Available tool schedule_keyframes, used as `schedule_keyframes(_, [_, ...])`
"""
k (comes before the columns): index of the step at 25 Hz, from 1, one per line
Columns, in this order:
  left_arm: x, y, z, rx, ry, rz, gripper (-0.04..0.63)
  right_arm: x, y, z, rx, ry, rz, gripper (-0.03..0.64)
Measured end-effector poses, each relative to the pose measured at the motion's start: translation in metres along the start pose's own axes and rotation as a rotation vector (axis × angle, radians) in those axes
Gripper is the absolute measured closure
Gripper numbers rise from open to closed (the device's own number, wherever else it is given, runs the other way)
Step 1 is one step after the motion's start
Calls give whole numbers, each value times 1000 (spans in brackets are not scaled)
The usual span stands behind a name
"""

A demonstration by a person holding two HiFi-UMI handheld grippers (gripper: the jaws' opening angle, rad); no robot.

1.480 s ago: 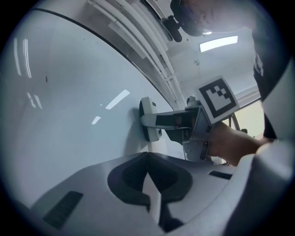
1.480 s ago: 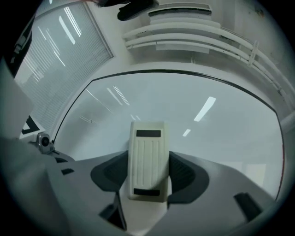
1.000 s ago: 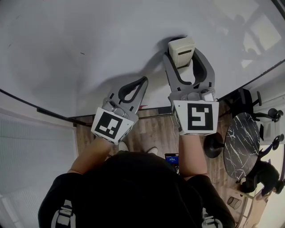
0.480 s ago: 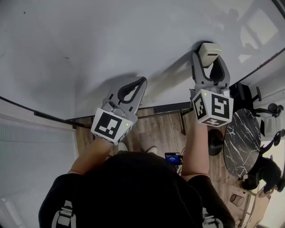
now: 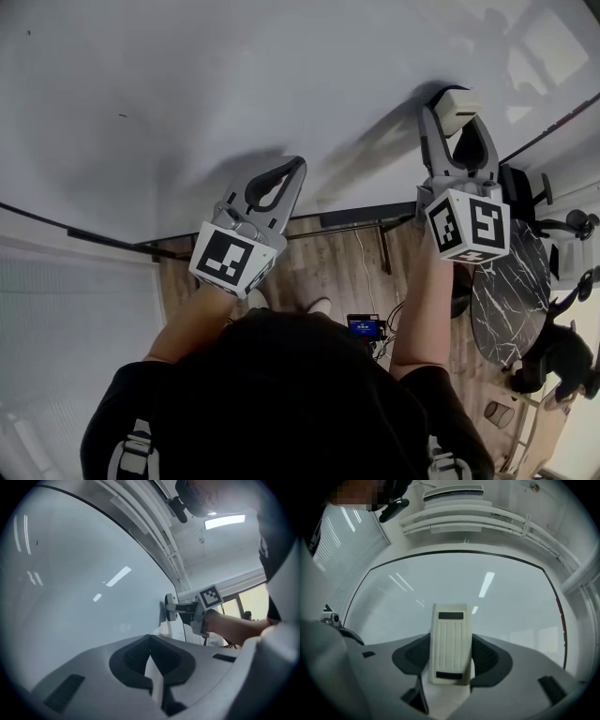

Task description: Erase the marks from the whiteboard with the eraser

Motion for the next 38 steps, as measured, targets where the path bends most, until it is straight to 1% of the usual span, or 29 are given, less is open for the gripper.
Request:
schedule_keyframes(5, [-5,-9,-1,4,-11,8,591,-17,-27,-15,7,31,-117,363])
schedule_keyframes(7, [-9,-9,2,-4,-15,19,591,-24,-43,-12,6,28,-173,362])
schedule_keyframes(10, [-25,-6,17,-3,2,45,591,-40,-76,8,-7,7,-252,362])
schedule_keyframes(12, [-34,-3,23,-2,10,54,591,-48,-92,24,-3,-10,-290,362])
schedule_keyframes(18, [-53,0,47,-27,-24,73,591,-68,-137,70,40,-53,-384,362])
schedule_keyframes(22, [-64,5,56,-41,-30,89,591,-81,-157,97,120,-83,-416,362])
schedule_keyframes(24, [-70,6,64,-52,-32,95,591,-86,-164,108,171,-83,-424,362])
schedule_keyframes(26, [-74,8,73,-56,-39,102,591,-93,-171,120,200,-89,-427,362])
schedule_keyframes(29, [-83,11,87,-54,-55,111,591,-102,-184,136,213,-101,-441,362])
schedule_keyframes(31, [-88,12,97,-47,-63,114,591,-106,-192,147,201,-116,-447,362])
schedule_keyframes(34, [-93,16,108,-42,-73,119,591,-110,-197,160,168,-159,-433,362])
schedule_keyframes(38, [-96,18,113,-64,-75,116,591,-111,-198,170,179,-176,-414,362])
Point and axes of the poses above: the fingertips, and each gripper's own axes: x forward along the fingers, y to its right, z out of its underside, the point moved 2 cm from there along -x, backward along the fingers
